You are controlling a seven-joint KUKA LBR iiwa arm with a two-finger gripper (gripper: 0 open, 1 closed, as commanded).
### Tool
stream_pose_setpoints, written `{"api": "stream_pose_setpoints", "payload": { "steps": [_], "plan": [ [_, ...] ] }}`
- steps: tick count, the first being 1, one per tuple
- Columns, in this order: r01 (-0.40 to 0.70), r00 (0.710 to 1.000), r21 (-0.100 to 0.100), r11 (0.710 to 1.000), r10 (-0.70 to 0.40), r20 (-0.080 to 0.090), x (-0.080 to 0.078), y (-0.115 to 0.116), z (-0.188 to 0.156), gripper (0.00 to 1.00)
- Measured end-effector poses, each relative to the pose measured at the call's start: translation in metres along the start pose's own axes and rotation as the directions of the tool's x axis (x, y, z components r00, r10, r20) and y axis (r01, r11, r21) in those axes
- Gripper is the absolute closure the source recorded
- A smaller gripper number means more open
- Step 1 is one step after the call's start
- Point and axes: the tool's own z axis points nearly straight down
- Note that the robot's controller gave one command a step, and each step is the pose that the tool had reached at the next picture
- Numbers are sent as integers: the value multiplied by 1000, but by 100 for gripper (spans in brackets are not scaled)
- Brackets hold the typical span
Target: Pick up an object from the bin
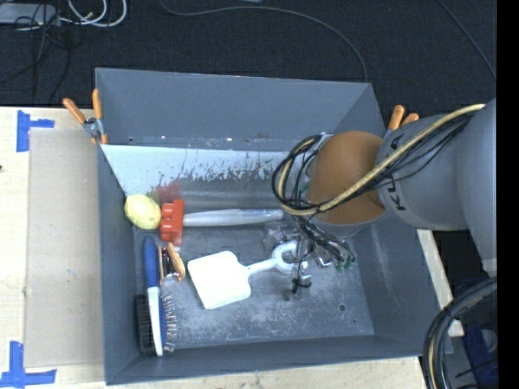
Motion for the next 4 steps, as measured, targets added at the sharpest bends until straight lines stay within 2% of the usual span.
{"api": "stream_pose_setpoints", "payload": {
  "steps": [1, 2, 3, 4],
  "plan": [
    [93, 996, 1, 996, -93, 8, -6, 2, -4, 100],
    [93, 996, 1, 996, -93, 8, -6, 2, -4, 100],
    [95, 996, -1, 996, -95, 0, -4, 3, -15, 100],
    [94, 996, 0, 996, -94, 6, -5, 4, -32, 100]
  ]
}}
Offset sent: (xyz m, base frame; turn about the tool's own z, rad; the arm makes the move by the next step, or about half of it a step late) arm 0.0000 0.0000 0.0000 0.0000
